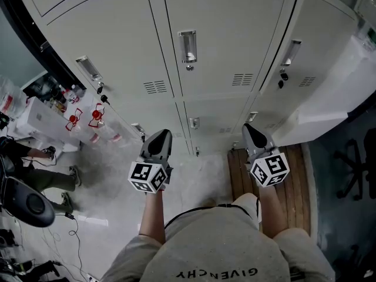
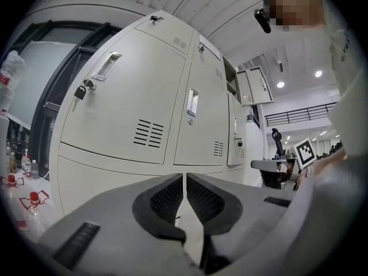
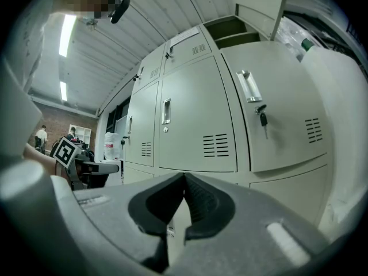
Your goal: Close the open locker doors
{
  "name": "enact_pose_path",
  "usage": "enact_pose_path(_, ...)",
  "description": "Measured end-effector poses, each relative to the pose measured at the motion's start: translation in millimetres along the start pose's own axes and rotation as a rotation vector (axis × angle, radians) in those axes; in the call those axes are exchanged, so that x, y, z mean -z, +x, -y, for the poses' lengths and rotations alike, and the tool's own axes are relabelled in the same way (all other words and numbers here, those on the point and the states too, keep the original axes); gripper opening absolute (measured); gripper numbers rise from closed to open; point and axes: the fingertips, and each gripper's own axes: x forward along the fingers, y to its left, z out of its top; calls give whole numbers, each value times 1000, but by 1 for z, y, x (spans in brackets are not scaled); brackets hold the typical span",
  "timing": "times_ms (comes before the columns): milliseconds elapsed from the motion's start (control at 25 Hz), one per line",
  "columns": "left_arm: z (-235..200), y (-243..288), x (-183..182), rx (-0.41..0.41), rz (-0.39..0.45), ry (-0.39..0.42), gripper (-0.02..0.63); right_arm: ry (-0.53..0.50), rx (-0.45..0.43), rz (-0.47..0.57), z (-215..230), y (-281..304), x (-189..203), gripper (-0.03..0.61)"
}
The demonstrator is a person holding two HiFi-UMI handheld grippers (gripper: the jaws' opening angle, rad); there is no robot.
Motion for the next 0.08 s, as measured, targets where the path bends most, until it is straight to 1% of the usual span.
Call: enact_pose_path(80,0,1,1,-1,-3,-2,17,3,1,-2,2,0,2,-2)
